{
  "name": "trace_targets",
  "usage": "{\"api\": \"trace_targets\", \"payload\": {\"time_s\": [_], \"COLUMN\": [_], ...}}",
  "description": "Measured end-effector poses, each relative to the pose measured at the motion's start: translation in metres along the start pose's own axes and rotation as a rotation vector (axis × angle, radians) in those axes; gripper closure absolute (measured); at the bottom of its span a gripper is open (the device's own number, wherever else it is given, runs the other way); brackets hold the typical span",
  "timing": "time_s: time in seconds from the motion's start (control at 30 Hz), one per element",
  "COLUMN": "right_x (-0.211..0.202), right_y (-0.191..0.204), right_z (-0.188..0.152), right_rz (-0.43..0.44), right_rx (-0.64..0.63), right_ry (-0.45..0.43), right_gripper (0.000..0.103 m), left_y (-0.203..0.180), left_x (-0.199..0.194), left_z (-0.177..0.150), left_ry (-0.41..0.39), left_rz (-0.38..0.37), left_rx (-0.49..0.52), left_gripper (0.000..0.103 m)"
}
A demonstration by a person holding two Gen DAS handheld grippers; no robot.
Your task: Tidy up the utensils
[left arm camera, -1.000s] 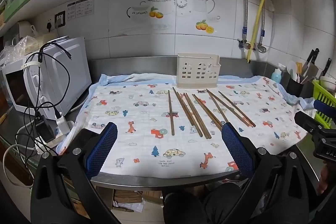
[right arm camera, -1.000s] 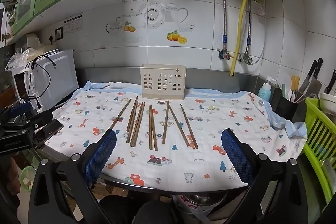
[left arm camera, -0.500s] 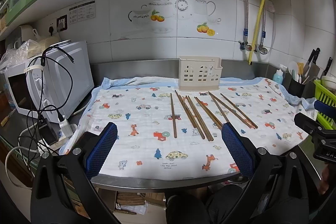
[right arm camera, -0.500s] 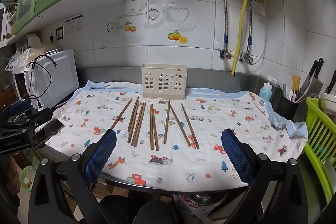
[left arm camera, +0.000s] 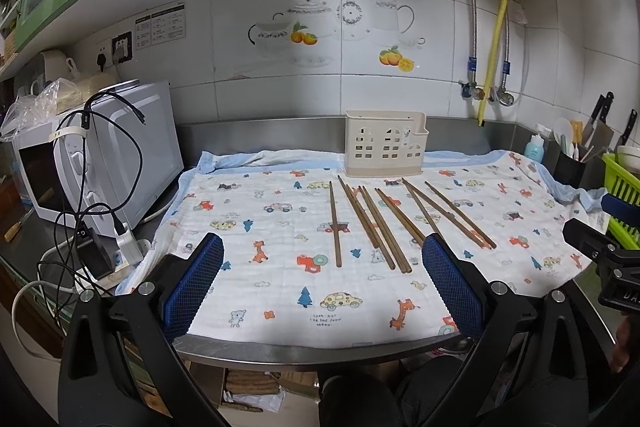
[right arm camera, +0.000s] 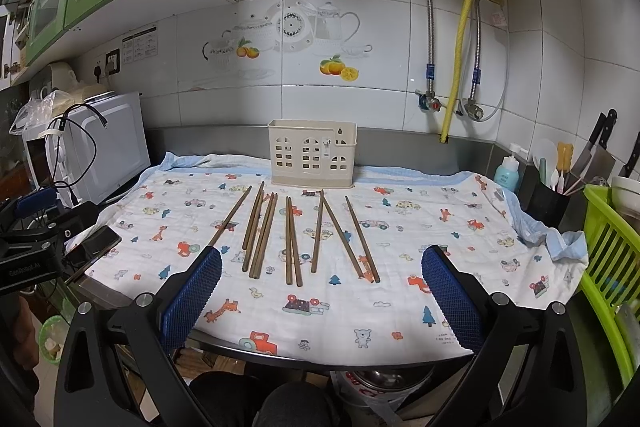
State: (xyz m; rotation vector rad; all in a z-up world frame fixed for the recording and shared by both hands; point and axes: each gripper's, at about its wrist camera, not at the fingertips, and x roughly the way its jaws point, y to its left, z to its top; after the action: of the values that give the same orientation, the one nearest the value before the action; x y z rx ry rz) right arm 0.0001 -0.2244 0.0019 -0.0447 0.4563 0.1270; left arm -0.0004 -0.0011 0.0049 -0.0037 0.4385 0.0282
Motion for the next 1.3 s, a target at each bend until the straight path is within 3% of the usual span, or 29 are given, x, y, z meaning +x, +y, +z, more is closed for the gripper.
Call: {"api": "trace_targets", "payload": {"time_s": [1.3], "right_x": [0.019], "right_y": [-0.002], "right_z": [-0.005], "right_rz": [0.004], "right_rx": [0.019], "right_ry": [0.033], "right_gripper": [0.006], "left_y": [0.004], "left_x": [0.014], "left_z": [0.000], "left_ry": [0.006], "left_rz": [0.012], "left_rx": [-0.014], "left_gripper": [0.005]}}
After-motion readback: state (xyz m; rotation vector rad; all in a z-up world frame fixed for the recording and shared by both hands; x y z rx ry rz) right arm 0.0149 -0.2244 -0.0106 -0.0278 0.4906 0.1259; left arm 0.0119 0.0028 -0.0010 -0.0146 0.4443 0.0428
